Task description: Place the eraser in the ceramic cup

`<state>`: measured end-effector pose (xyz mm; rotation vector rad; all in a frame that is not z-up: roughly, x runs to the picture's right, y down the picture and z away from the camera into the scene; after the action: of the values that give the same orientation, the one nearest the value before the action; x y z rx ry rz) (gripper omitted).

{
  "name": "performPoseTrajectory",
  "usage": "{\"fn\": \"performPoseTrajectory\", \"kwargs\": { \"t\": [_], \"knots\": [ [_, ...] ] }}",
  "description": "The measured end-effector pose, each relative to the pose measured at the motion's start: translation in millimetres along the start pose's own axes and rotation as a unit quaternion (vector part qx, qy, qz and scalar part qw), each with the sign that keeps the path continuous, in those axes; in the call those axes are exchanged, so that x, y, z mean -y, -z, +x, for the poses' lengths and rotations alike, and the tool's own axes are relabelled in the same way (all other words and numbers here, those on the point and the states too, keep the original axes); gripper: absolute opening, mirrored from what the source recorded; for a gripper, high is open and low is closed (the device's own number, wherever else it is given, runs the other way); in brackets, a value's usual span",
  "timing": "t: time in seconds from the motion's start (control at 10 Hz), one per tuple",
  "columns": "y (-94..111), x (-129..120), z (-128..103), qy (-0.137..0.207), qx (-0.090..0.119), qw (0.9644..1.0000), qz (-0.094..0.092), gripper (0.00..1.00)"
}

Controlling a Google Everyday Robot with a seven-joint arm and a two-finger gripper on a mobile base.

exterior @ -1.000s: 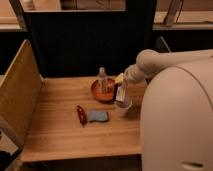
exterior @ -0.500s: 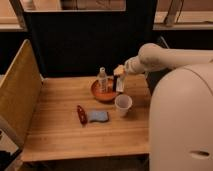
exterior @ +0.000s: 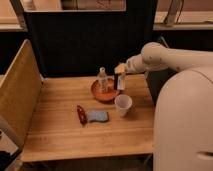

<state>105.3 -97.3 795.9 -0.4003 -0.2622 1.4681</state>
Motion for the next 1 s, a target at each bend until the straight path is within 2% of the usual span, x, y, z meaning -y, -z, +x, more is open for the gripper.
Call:
{"fn": "performPoseTrajectory", "kwargs": {
  "t": [0.3,0.6,0.8,1.0],
  "knots": [
    [15,16,0,0.035,-0.004,0.9991,0.023,0.00],
    [26,31,11,0.038,-0.015,0.9984,0.038,0.00],
    [25,23,22,0.043,-0.029,0.9981,0.034,0.00],
    [17,6,34,0.051,-0.043,0.9975,0.021,0.00]
  ]
}}
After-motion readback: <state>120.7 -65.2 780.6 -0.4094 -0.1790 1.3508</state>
